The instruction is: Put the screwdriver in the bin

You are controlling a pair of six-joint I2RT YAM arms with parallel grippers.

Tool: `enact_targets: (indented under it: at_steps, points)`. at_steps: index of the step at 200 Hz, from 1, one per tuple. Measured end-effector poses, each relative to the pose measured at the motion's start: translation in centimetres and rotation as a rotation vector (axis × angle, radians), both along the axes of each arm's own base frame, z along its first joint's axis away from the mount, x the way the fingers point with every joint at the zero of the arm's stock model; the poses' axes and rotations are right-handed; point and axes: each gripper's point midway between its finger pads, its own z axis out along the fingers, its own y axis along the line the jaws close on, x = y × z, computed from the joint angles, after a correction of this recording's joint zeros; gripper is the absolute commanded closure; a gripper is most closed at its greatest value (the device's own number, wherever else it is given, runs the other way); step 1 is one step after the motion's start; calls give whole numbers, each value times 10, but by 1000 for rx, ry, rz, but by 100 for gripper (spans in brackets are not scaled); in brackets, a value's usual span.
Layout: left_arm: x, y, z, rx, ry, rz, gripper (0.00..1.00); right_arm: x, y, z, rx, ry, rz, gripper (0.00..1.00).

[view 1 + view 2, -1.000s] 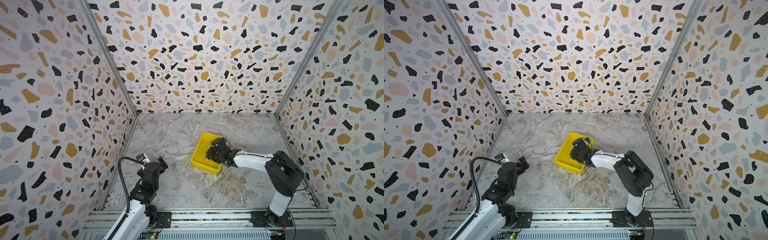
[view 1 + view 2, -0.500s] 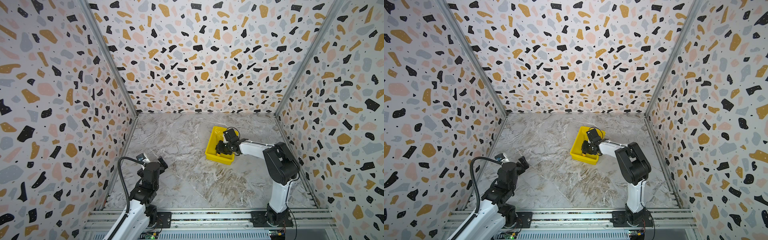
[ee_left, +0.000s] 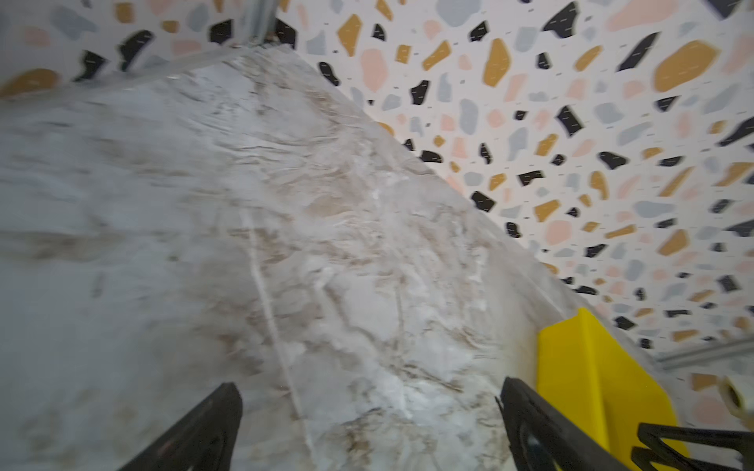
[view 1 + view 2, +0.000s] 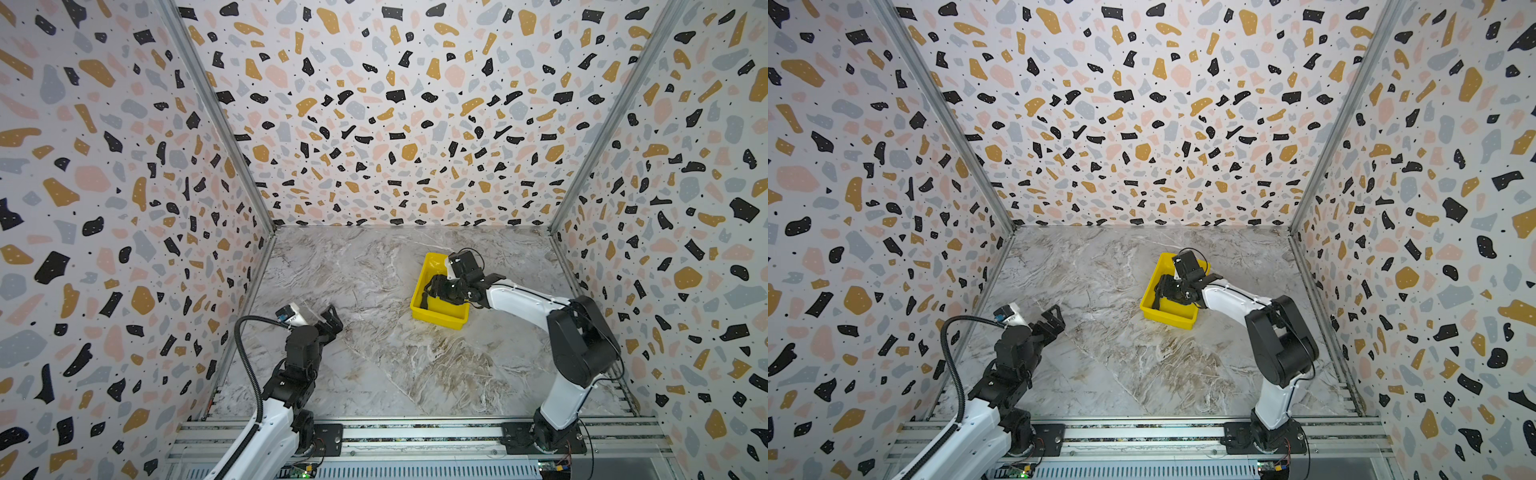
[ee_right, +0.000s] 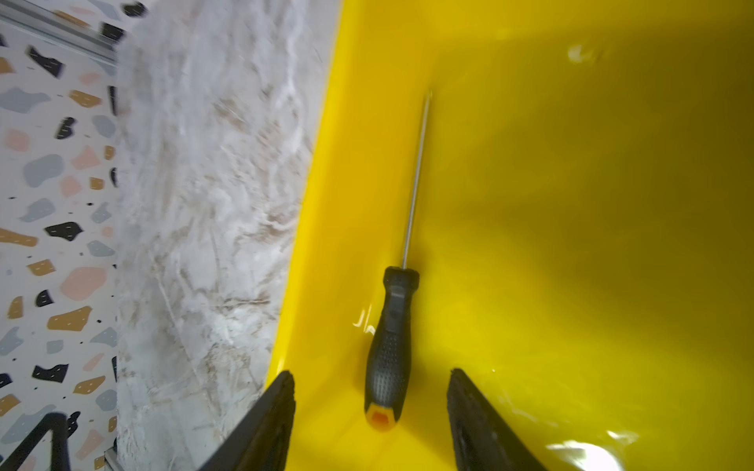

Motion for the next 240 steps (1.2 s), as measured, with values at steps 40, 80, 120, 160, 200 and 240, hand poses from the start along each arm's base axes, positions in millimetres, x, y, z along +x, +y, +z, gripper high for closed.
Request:
enact_targets:
  at_steps: [40,80,120,160,200,240]
  points:
    - [51,-72,11,6,54,-266,7,15,-85,55,-77,-194,-141,31]
    - [82,-176,15,33,56,-564,6,14,-132,-16,-184,-50,-173,27]
    - [85,-238,-24,52,136,-728,3,3,-122,-47,-168,28,-95,26]
    - [69,-267,-51,3,188,-806,3,4,-110,-52,-122,33,-40,26]
    - [39,-284,-54,-77,177,-852,3,2,-98,-67,-79,68,15,26]
    - [9,-286,-56,-116,186,-873,3,0,-78,-72,-46,80,87,26]
